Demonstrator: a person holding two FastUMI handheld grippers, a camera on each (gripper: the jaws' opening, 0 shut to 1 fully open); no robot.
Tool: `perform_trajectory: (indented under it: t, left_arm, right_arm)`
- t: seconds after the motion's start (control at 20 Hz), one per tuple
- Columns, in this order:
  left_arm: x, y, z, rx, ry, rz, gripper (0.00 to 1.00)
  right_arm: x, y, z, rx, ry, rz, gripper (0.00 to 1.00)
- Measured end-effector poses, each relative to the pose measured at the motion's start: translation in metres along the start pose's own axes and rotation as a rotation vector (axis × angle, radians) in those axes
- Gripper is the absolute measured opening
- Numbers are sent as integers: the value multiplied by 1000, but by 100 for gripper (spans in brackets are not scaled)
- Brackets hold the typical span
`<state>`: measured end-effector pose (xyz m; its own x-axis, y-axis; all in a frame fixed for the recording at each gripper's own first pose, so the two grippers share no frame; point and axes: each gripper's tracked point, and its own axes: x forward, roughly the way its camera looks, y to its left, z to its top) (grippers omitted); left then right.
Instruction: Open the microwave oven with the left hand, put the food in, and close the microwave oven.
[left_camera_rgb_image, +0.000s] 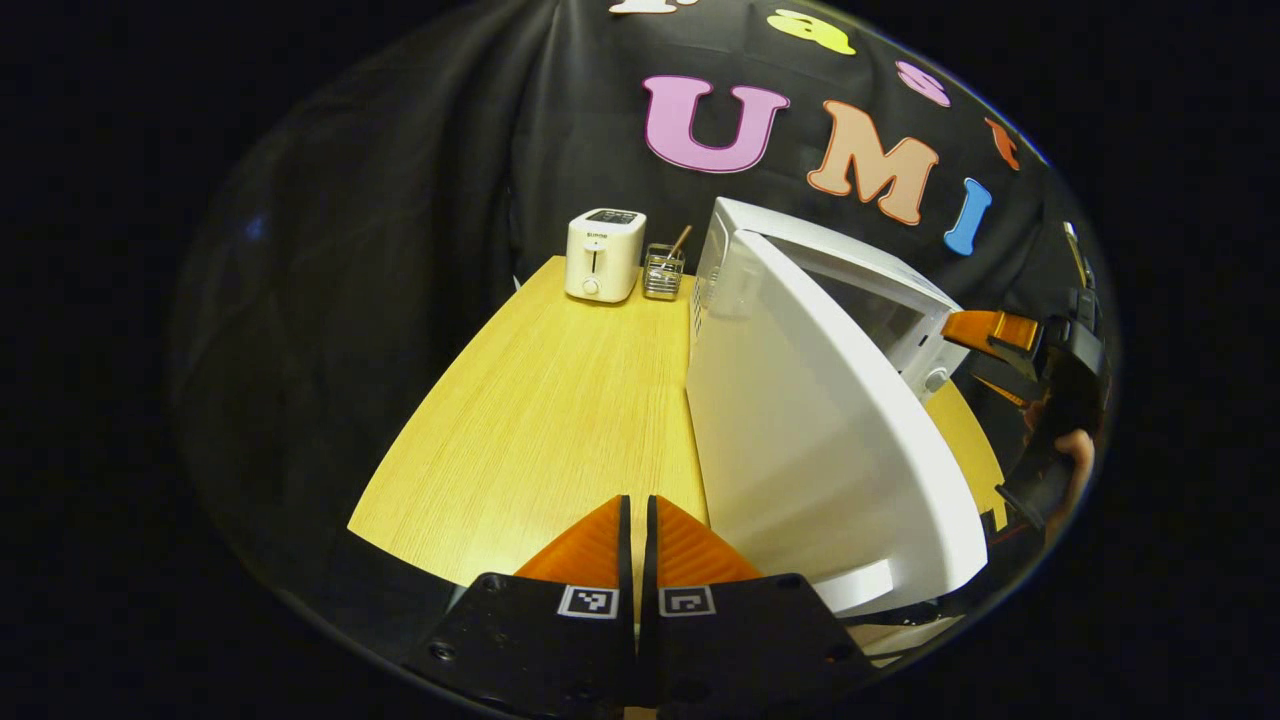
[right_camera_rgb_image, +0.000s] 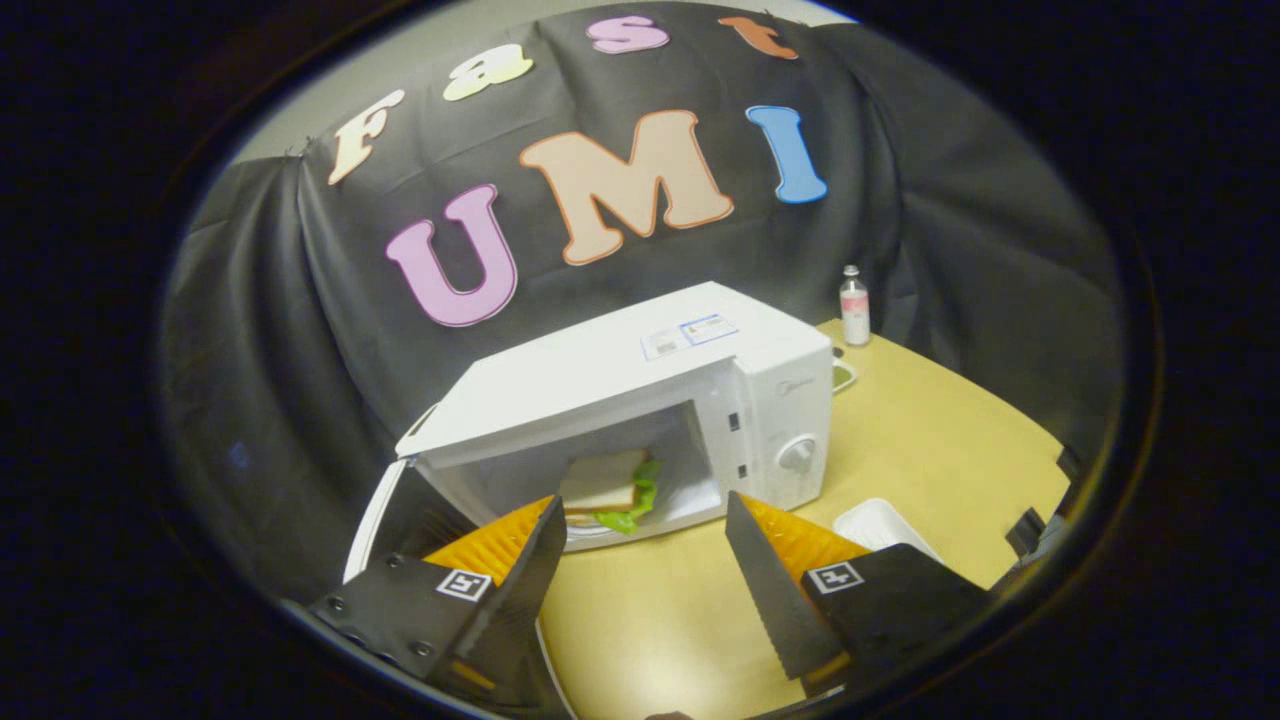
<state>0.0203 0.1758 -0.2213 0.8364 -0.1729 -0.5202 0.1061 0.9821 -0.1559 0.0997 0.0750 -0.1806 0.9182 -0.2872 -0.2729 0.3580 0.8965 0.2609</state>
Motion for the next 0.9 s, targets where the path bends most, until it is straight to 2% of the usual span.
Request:
perform_trajectory:
  t: [0.2,0.25,0.45,0.9]
  left_arm:
    - [2,-16,3,18,-10,-21,1]
    - [3,-21,2,24,-9,-28,1]
    - [7,-43,3,48,-6,-54,1]
    - [14,-107,2,121,-3,-119,2]
  right_arm:
    - [-23,-33,3,-27,-9,-54,91]
    - [-28,-41,1,-34,-3,-66,98]
    - [-44,-70,-10,-43,28,-108,100]
    - [-62,-124,-21,-29,73,-168,98]
